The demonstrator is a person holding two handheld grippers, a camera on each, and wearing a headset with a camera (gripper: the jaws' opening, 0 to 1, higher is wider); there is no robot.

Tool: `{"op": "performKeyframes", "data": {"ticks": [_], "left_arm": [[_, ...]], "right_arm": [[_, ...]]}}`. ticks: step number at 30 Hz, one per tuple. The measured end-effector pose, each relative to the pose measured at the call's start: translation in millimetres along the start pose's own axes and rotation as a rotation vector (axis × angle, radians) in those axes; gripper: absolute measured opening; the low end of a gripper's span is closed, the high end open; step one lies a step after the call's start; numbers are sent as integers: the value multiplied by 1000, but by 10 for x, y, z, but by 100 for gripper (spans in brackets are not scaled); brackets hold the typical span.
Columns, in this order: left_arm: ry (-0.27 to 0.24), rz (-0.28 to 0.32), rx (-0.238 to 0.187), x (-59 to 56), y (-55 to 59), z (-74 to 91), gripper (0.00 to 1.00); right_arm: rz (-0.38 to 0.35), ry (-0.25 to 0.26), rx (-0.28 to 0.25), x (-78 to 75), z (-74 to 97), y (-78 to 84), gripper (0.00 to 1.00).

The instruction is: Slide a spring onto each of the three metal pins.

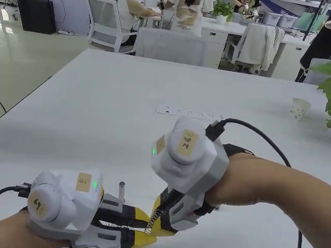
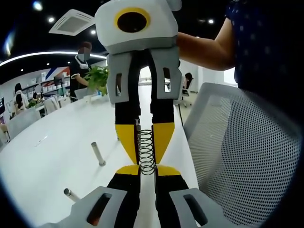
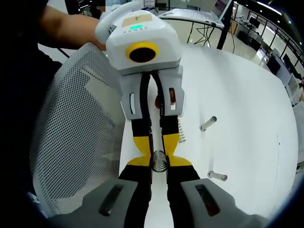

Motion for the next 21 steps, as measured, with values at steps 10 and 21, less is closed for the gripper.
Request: {"op": "performKeyframes", "data": {"ticks": [10, 21], "left_arm": [[2, 4, -6, 2, 14, -12, 3], [0, 17, -15, 12, 10, -21, 8]], "right_arm": [[7, 6, 4, 13, 3, -31, 8], [13, 17, 20, -26, 13, -24, 8]]}}
Point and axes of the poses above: the centre of the closed fingertips' face, and the gripper's own axes: z roughly backward along the fingers, x roughly to its left, y roughly out of its underside, the point moved 10 cm from there along z, roughly backward along the fingers, and after that the axes turned 13 degrees about x, right-handed, at the moved point
